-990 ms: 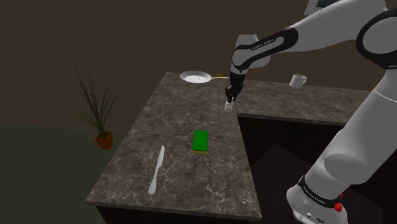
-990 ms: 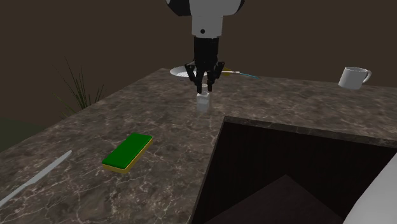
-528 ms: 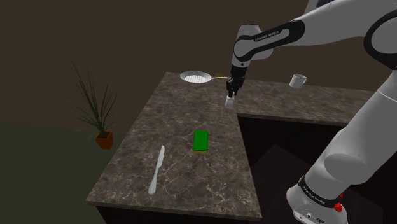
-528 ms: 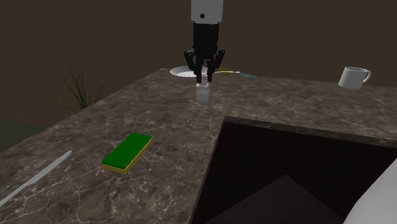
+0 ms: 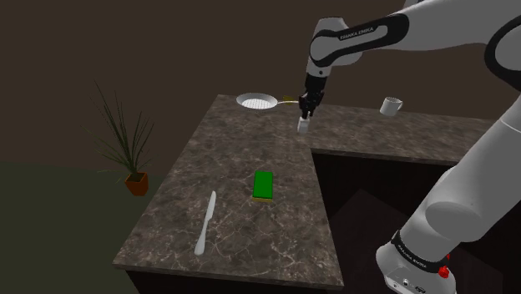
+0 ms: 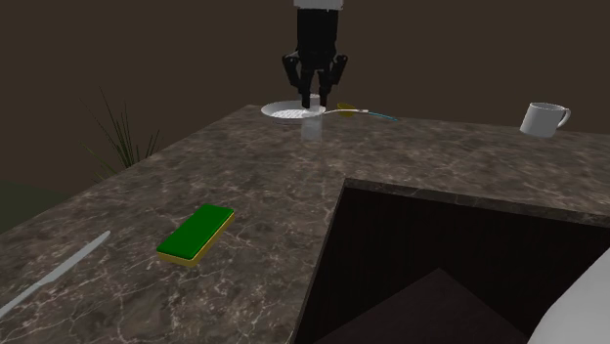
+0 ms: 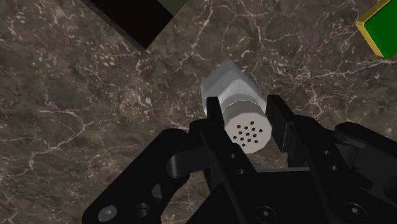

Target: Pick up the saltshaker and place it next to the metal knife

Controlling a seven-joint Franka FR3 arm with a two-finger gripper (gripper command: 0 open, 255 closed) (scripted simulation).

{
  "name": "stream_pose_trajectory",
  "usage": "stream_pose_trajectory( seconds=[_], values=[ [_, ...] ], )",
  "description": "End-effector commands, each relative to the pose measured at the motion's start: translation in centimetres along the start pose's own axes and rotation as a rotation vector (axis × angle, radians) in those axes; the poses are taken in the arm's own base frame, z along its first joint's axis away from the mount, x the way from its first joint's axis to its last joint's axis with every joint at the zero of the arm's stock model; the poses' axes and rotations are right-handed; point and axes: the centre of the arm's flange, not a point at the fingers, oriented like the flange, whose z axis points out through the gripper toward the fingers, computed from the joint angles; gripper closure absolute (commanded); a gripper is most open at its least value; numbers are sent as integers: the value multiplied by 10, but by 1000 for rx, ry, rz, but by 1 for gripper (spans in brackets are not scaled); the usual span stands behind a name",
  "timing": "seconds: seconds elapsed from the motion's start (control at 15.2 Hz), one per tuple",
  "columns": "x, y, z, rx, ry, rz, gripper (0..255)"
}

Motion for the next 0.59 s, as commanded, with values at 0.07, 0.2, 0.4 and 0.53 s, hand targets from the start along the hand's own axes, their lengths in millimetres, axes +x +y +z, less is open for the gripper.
stream_pose_trajectory(
  seconds=[0.07,0.2,0.4,0.53],
  values=[
    [-1,-1,-17,0,0,0,255],
    [0,-1,-27,0,0,0,255],
    [3,-14,-34,0,0,0,255],
    [10,-39,-33,0,0,0,255]
  ],
)
